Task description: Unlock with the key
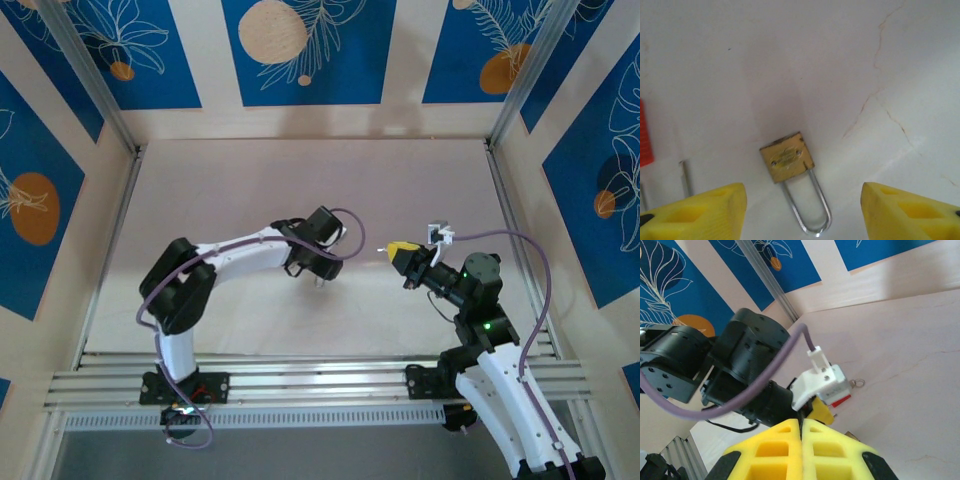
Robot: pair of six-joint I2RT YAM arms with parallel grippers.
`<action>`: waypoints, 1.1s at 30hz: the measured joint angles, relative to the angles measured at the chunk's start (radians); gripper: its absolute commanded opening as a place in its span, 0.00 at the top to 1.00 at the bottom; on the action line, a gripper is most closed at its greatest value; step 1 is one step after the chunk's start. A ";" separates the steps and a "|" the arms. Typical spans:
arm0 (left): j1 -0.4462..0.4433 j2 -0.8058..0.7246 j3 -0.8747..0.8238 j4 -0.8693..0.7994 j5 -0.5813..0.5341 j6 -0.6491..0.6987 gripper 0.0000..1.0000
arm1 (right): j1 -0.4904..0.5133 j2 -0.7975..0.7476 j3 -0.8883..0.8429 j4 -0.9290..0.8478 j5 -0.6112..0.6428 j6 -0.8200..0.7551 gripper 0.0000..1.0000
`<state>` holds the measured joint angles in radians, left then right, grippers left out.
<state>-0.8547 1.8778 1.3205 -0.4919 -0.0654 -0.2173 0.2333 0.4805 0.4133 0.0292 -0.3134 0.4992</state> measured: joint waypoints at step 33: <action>0.008 0.088 -0.001 -0.040 -0.056 0.060 0.48 | 0.000 0.000 -0.002 0.004 0.000 0.000 1.00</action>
<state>-0.8463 1.9656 1.3193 -0.5323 -0.1211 -0.1570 0.2333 0.4805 0.4118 0.0330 -0.3134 0.4988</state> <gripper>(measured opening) 0.521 0.064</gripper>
